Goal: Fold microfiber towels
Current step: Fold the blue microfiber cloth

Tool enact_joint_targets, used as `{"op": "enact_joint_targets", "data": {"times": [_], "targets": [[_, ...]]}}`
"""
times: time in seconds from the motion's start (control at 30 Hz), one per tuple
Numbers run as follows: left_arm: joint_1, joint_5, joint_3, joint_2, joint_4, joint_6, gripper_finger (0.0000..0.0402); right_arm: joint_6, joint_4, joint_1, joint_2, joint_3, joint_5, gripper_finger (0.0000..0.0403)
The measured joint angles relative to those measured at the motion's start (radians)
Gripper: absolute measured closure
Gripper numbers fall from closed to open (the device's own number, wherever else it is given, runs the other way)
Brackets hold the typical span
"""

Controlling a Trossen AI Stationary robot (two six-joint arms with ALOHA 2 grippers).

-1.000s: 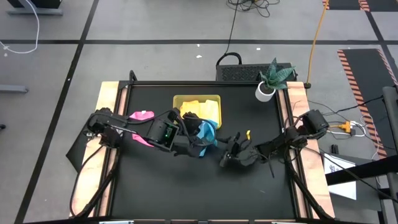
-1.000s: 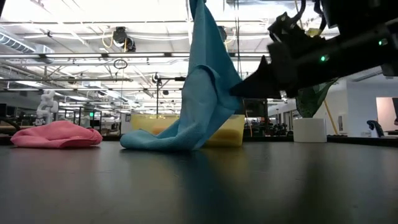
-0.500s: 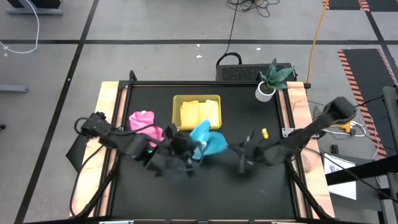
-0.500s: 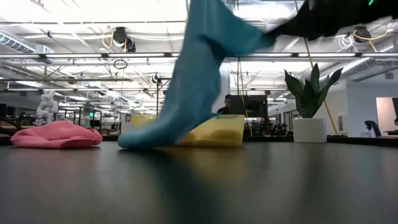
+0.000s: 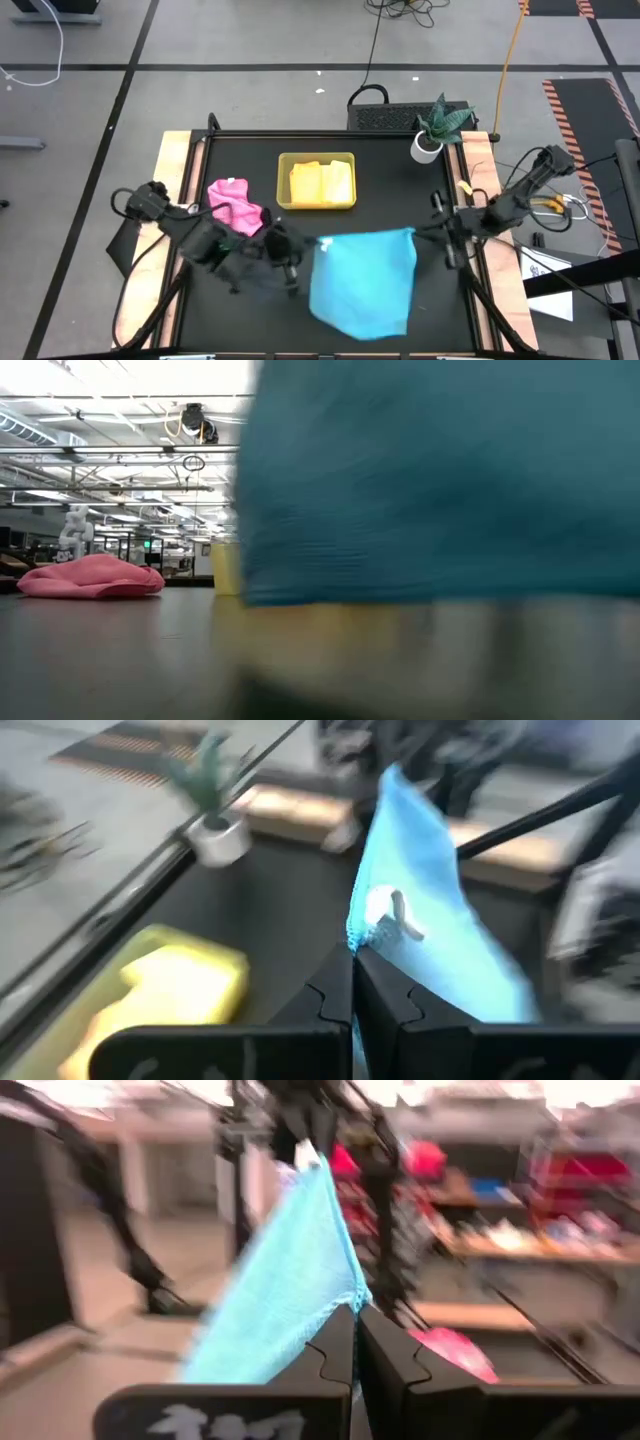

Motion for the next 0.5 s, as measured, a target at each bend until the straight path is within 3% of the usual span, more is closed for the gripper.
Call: {"op": "enact_joint_targets", "data": {"times": [0.13,0.5], "targets": [[0.069,-0.004,-0.096,0.007,-0.081,-0.05,0.0396,0.096,-0.186,-0.035,-0.006,0.0,0.078,0.0402],[0.211,0.0,-0.552,0.009,0.047,-0.101,0.0396,0.302,-0.604,-0.251,0.107,0.0,0.132,0.0403]]}}
